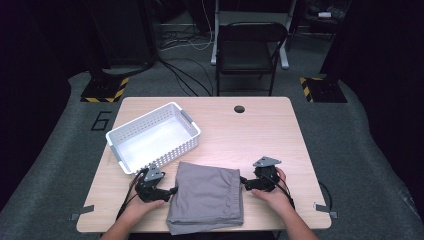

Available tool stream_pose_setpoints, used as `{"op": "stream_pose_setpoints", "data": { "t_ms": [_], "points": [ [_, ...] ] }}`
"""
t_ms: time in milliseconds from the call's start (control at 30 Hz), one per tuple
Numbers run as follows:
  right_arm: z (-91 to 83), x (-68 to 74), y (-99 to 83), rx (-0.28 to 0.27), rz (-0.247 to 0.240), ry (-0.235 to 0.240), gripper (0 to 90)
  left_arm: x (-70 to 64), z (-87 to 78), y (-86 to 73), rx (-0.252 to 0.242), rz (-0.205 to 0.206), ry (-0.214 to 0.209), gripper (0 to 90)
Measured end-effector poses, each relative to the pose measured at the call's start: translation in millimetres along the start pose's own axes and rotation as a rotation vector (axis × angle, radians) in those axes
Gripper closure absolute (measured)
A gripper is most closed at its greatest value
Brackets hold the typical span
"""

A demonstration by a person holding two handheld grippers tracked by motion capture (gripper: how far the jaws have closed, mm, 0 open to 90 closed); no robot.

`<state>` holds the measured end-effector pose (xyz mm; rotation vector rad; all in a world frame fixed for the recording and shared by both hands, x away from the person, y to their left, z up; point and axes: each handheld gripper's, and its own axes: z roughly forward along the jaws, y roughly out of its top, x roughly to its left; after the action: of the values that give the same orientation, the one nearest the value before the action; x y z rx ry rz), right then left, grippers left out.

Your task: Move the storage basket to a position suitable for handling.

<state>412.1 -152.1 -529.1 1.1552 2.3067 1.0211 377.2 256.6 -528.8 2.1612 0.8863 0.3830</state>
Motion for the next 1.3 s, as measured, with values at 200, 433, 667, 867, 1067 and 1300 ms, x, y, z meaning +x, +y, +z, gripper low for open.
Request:
{"op": "stream_pose_setpoints", "data": {
  "t_ms": [200, 433, 667, 867, 1067, 1300],
  "points": [
    [0.1, 0.8, 0.2, 0.008, -0.004, 0.005, 10.4, -0.3, 0.9, -0.3, -0.010, -0.003, 0.016, 19.2],
    [0.3, 0.9, 0.1, 0.004, -0.003, 0.000, 10.6, -0.5, 0.7, -0.4, -0.007, -0.004, 0.025, 19.6],
    [-0.5, 1.6, 0.2, 0.003, 0.010, 0.001, 14.0, -0.3, 0.5, -0.4, -0.009, -0.002, 0.034, 20.0],
    [-1.2, 1.6, 0.2, -0.004, 0.010, 0.004, 19.3, -0.6, -0.4, 0.5, 0.000, -0.010, 0.028, 21.7],
    [-1.4, 1.7, 0.2, -0.010, 0.006, 0.007, 22.2, 0.6, -3.0, 3.3, 0.019, -0.024, 0.011, 26.6],
    [-1.6, 1.3, 0.2, -0.009, 0.002, 0.010, 22.4, 1.5, -11.0, 8.5, 0.007, -0.040, 0.007, 27.6]
  ]
}}
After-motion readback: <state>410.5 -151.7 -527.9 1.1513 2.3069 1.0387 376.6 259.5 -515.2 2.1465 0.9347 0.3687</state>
